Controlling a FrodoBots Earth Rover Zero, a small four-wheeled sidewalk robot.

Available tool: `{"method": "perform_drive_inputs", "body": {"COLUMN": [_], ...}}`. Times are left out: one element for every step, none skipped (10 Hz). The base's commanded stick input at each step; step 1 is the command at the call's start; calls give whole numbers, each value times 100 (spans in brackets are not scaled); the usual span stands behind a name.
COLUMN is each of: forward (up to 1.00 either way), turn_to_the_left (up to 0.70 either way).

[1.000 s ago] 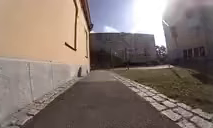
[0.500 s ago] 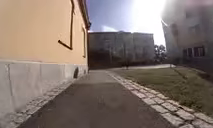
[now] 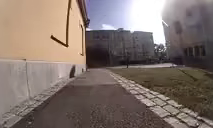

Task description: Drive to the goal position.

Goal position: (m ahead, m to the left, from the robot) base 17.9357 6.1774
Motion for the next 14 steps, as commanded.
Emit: {"method": "perform_drive_inputs", "body": {"forward": [70,70,70,70,70,70,70,70,70,70,70,70,70,70], "turn_to_the_left": [0,0,0,0,0,0,0,0,12,32,10,0,0,0]}}
